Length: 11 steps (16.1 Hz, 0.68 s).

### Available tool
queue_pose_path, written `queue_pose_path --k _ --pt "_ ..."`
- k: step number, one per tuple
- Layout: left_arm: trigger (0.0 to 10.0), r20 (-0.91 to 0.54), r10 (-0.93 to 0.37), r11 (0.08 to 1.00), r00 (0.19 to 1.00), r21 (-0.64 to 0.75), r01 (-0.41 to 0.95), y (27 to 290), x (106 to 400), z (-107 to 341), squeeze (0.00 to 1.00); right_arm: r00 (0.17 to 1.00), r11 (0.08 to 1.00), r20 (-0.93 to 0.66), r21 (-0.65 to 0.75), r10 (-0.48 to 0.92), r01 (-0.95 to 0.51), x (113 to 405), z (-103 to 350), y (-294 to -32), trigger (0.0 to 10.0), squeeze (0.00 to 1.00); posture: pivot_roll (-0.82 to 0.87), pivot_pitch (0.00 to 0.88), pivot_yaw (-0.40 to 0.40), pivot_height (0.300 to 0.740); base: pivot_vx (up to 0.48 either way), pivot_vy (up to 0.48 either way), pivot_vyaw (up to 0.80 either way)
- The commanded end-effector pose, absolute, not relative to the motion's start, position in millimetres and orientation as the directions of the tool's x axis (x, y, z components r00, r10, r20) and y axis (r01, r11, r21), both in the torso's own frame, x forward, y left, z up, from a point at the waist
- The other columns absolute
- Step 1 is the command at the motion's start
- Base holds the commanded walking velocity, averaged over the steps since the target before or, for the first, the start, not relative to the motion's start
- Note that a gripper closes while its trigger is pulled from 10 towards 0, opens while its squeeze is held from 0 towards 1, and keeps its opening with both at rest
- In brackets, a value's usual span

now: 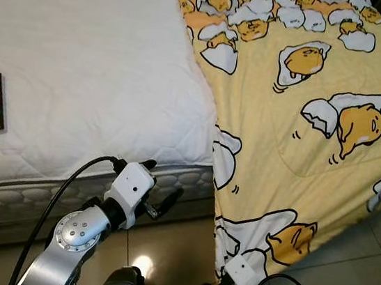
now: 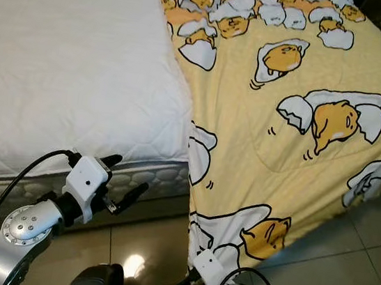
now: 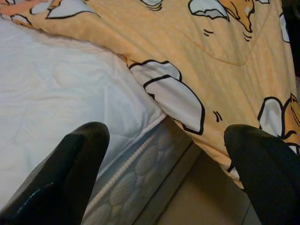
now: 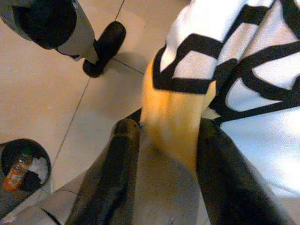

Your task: Clean up the room

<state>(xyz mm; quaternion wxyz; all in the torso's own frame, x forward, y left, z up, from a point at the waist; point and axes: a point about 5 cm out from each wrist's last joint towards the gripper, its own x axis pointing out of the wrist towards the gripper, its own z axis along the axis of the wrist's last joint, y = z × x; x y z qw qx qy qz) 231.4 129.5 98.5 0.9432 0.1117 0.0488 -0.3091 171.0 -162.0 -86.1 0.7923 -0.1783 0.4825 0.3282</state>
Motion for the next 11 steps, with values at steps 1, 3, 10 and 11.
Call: queue_pose_path --k 1,3,10,11 --pt "10.0 -0.18 -0.581 0.771 0.793 0.19 0.608 129 231 95 0.0 0.18 0.718 -0.942 0.084 0.284 -0.691 138 -100 -173 10.0 1.0 0.16 0.164 0.005 0.74 0.0 0.0 0.0" --pt "10.0 -0.181 -0.584 0.769 0.791 0.189 0.611 129 232 94 0.0 0.171 0.736 -0.945 0.096 0.279 -0.671 136 -101 -173 10.0 1.0 0.16 0.164 0.006 0.74 0.0 0.0 0.0" --pt "10.0 -0.175 -0.574 0.775 0.8 0.199 0.6 128 237 94 0.0 0.446 0.853 -0.823 0.087 0.353 -0.515 182 -82 -154 10.0 1.0 0.15 0.151 0.005 0.74 0.0 0.0 0.0" --pt "10.0 -0.161 -0.544 0.795 0.823 0.214 0.567 130 242 95 0.0 0.585 0.883 -0.728 0.061 0.359 -0.465 207 -67 -149 10.0 0.0 0.15 0.144 0.003 0.74 0.0 0.0 0.0"
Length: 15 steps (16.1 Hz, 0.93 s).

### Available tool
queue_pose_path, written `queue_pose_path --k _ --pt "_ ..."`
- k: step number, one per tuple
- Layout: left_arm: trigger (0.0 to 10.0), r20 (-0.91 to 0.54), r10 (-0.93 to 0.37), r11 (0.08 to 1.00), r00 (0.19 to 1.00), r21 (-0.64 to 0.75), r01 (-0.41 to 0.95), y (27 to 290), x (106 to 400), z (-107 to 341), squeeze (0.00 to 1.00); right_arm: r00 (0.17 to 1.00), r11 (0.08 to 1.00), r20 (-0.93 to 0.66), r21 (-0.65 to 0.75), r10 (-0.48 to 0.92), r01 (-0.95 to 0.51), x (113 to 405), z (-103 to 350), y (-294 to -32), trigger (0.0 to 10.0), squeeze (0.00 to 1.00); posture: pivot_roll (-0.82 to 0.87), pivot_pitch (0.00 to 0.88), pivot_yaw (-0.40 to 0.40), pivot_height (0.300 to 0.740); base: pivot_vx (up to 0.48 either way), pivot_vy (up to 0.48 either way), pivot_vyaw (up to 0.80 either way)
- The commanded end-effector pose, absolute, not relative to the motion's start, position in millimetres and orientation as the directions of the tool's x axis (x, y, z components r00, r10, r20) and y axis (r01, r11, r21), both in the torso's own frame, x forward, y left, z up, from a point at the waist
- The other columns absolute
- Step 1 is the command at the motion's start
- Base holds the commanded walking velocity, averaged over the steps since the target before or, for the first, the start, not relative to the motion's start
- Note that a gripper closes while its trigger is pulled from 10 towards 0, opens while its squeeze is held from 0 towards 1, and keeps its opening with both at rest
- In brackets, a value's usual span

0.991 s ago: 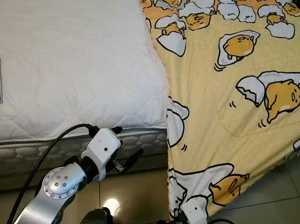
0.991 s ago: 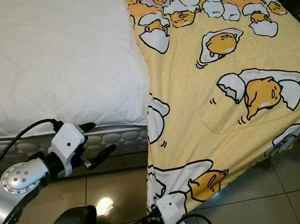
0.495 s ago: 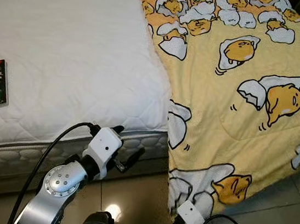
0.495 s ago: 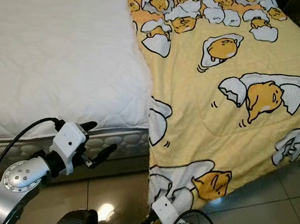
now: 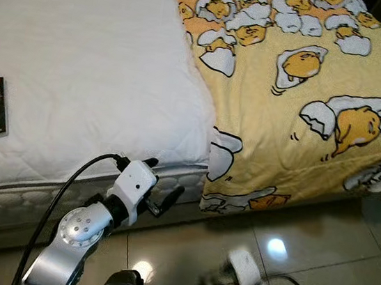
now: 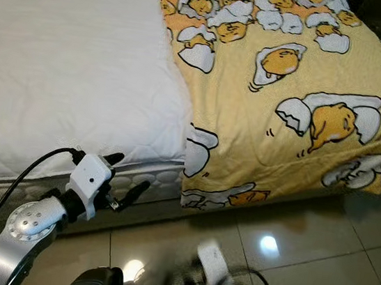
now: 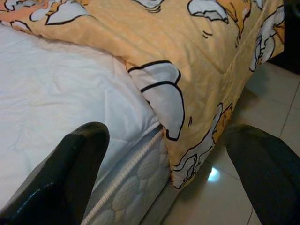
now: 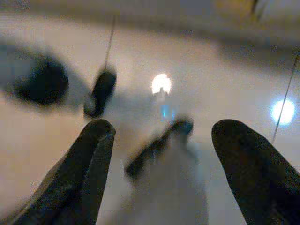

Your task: Clean up the room

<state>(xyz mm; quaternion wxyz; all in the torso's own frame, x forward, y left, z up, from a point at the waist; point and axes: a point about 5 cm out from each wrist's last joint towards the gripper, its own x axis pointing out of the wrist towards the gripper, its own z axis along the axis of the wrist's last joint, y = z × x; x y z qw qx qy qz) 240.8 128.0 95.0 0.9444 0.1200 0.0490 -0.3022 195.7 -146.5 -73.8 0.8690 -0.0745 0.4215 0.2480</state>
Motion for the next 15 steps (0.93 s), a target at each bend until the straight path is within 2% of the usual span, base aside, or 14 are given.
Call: queue_pose_path --k 1,2,5,7,8,11,13,15 --pt "10.0 -0.141 -0.504 0.825 0.852 0.213 0.523 133 247 96 0.0 0.672 0.91 -0.651 0.07 0.353 -0.409 222 -55 -146 10.0 0.0 0.15 0.134 0.002 0.74 0.0 0.0 0.0" --pt "10.0 -0.133 -0.483 0.84 0.865 0.208 0.501 134 250 97 0.0 0.705 0.919 -0.618 0.077 0.347 -0.386 228 -50 -145 10.0 0.0 0.14 0.127 0.002 0.74 0.0 0.0 0.0" --pt "10.0 -0.073 -0.322 0.929 0.944 0.17 0.33 140 266 103 0.0 0.901 0.961 -0.335 0.107 0.277 -0.255 259 -4 -147 10.0 0.0 0.12 0.084 -0.005 0.74 0.0 0.0 0.0" --pt "10.0 -0.031 -0.206 0.971 0.978 0.116 0.208 144 275 110 0.0 0.962 0.977 -0.183 0.108 0.204 -0.186 267 22 -153 10.0 0.0 0.11 0.062 -0.008 0.74 0.0 0.0 0.0" --pt "10.0 0.006 -0.057 0.997 0.998 0.045 0.057 153 285 118 0.0 0.992 0.986 -0.032 0.116 0.126 -0.121 270 48 -161 10.0 0.0 0.1 0.037 -0.014 0.74 0.0 0.0 0.0" --pt "10.0 0.047 0.038 0.998 0.998 0.052 -0.04 164 294 127 0.0 0.993 0.989 0.106 0.138 0.043 -0.058 268 74 -173 10.0 0.0 0.08 0.008 -0.018 0.74 0.0 0.0 0.0" --pt "10.0 0.056 0.041 0.996 0.998 0.079 -0.045 167 295 127 0.0 0.988 0.987 0.154 0.152 0.019 -0.043 267 84 -176 10.0 0.0 0.08 0.0 -0.017 0.74 0.0 0.0 0.0" --pt "10.0 0.051 0.013 0.993 0.999 0.118 -0.019 166 293 128 0.0 0.968 0.981 0.24 0.192 -0.075 0.028 274 114 -188 10.0 0.0 0.08 0.0 -0.012 0.74 0.0 0.0 0.0"
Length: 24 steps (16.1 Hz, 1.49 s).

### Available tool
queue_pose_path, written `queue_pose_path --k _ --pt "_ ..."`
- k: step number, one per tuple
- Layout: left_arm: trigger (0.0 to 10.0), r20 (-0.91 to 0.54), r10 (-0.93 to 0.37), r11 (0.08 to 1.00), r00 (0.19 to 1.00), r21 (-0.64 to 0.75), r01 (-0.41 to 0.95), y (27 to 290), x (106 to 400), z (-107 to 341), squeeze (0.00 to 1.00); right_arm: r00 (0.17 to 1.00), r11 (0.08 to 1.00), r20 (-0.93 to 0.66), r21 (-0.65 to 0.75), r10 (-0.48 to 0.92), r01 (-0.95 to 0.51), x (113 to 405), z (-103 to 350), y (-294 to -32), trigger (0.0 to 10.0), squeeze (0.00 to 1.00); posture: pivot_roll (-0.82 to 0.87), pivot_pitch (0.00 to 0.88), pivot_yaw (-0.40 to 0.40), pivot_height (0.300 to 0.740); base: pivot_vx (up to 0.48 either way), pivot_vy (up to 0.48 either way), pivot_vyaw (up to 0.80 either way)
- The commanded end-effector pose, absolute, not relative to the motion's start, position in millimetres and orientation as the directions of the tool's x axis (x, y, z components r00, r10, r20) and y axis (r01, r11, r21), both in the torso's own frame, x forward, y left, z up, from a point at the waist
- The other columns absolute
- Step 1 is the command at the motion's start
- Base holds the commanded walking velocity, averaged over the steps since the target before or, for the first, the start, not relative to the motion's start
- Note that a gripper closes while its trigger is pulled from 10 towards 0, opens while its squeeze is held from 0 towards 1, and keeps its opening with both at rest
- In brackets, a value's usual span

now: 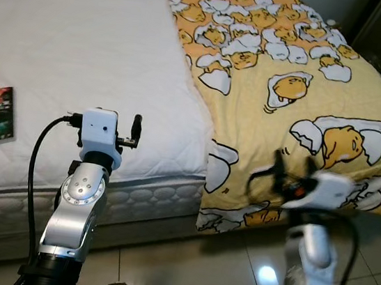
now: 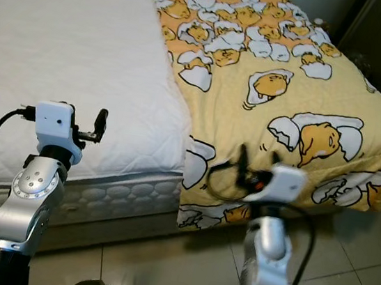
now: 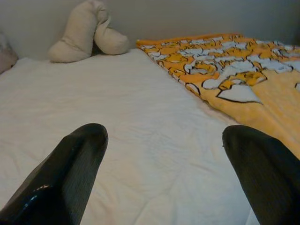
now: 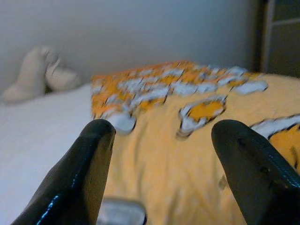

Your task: Clean up the room

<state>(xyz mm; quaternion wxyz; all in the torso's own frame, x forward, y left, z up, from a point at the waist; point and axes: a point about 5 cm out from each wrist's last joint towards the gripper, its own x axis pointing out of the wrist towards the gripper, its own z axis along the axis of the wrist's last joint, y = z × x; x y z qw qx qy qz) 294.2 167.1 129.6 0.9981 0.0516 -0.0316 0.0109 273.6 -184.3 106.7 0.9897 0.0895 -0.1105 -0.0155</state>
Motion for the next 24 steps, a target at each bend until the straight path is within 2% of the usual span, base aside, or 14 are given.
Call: queue_pose_path --k 1,2,3,4,7,12,16,19,21,24 --pt "10.0 0.05 -0.036 0.988 0.998 0.15 0.028 159 293 127 0.0 0.964 0.981 0.252 0.192 -0.081 0.032 280 123 -189 10.0 0.0 0.07 0.0 -0.005 0.74 0.0 0.0 0.0" --pt "10.0 0.038 -0.103 0.98 0.994 0.174 0.095 148 292 125 0.0 0.971 0.982 0.231 0.185 -0.069 0.025 286 125 -187 10.0 0.0 0.07 0.0 -0.007 0.74 0.0 0.0 0.0" --pt "10.0 0.034 -0.116 0.977 0.993 0.187 0.107 144 292 123 0.0 0.976 0.985 0.209 0.172 -0.055 0.018 286 120 -185 10.0 0.0 0.07 0.0 -0.008 0.74 0.0 0.0 0.0" --pt "10.0 0.014 -0.151 0.971 0.988 0.189 0.146 136 289 117 0.0 0.992 0.986 0.129 0.169 -0.015 -0.007 287 104 -176 10.0 0.0 0.07 0.0 -0.009 0.74 0.0 0.0 0.0" --pt "10.0 0.008 -0.148 0.972 0.989 0.187 0.144 136 288 113 0.0 0.997 0.987 0.06 0.153 0.049 -0.057 287 88 -163 10.0 0.0 0.1 0.0 -0.026 0.74 0.0 0.0 0.21" --pt "10.0 0.013 -0.125 0.976 0.992 0.182 0.12 141 288 114 0.0 0.985 0.97 -0.012 0.177 0.17 -0.165 295 74 -137 10.0 0.0 0.13 0.0 -0.035 0.74 0.0 -0.452 0.56" --pt "10.0 0.004 -0.107 0.977 0.994 0.185 0.105 141 291 110 0.0 0.979 0.966 -0.054 0.18 0.199 -0.186 291 63 -136 10.0 0.0 0.13 0.0 -0.048 0.74 0.0 -0.48 0.49" --pt "10.0 -0.032 -0.046 0.985 0.998 0.168 0.051 150 295 104 0.0 0.979 0.967 -0.051 0.17 0.2 -0.189 290 61 -143 10.0 0.0 0.13 0.0 -0.048 0.74 0.0 0.0 0.47" --pt "10.0 -0.05 -0.02 0.979 0.999 0.202 0.029 156 294 98 0.0 0.977 0.968 -0.063 0.16 0.205 -0.193 289 57 -148 10.0 0.0 0.12 0.0 -0.044 0.74 0.0 0.0 0.45" --pt "10.0 -0.019 -0.023 0.978 1.0 0.208 0.027 153 298 102 0.0 0.973 0.966 -0.066 0.153 0.22 -0.208 289 55 -145 10.0 0.0 0.12 0.0 -0.042 0.74 0.0 0.0 0.44"
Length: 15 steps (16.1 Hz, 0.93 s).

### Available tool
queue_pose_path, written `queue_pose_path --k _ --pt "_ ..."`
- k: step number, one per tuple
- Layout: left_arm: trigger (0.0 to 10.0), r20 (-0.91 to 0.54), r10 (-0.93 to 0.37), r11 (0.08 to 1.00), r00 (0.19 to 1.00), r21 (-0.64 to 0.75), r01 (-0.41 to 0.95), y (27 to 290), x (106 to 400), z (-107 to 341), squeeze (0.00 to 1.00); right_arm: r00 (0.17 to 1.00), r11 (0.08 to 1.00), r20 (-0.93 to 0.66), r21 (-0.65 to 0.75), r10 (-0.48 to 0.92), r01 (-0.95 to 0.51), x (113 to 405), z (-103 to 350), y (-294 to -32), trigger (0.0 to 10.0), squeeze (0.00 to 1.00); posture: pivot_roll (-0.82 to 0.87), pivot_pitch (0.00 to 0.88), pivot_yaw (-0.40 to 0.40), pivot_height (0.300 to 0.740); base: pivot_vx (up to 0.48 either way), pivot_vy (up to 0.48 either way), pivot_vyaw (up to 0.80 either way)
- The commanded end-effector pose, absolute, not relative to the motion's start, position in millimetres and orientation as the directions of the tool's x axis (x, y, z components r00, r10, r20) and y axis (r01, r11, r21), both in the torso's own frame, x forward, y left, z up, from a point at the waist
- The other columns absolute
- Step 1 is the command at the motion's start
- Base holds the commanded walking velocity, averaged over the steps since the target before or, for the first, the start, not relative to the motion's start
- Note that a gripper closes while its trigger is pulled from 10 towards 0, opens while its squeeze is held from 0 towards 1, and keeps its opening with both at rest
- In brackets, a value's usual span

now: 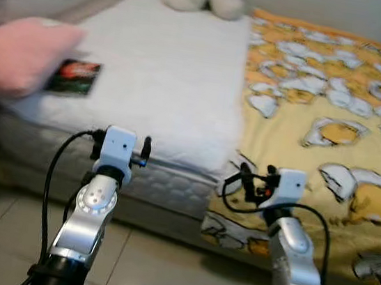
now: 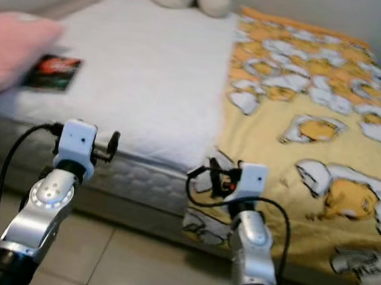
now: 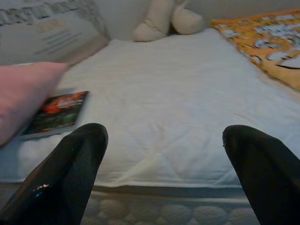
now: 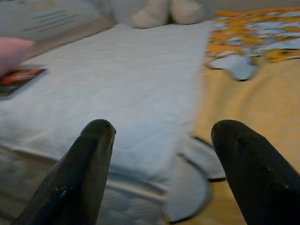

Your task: Clean up the room

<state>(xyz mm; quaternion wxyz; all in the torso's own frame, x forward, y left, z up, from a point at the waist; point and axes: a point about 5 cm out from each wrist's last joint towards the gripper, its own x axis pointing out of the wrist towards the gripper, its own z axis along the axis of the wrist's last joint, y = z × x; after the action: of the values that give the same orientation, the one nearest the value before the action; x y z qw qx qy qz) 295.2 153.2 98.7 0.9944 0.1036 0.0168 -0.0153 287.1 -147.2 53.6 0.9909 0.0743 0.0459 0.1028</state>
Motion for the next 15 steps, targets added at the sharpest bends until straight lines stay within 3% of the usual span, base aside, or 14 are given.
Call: queue_pose_path --k 1,12,15 --pt "10.0 -0.01 -0.042 0.981 0.999 0.187 0.043 150 299 105 0.0 0.969 0.962 -0.063 0.15 0.241 -0.229 289 55 -141 10.0 0.0 0.12 0.0 -0.042 0.74 0.0 0.0 0.43" --pt "10.0 0.004 -0.092 0.985 0.996 0.144 0.09 147 298 109 0.0 0.952 0.945 -0.111 0.199 0.286 -0.261 284 41 -134 10.0 0.0 0.12 0.0 -0.027 0.74 0.458 0.023 0.42" --pt "10.0 -0.008 -0.085 0.985 0.996 0.151 0.085 147 298 107 0.0 0.948 0.943 -0.13 0.209 0.29 -0.26 285 37 -137 10.0 0.0 0.13 0.0 -0.029 0.74 0.11 0.114 0.42"
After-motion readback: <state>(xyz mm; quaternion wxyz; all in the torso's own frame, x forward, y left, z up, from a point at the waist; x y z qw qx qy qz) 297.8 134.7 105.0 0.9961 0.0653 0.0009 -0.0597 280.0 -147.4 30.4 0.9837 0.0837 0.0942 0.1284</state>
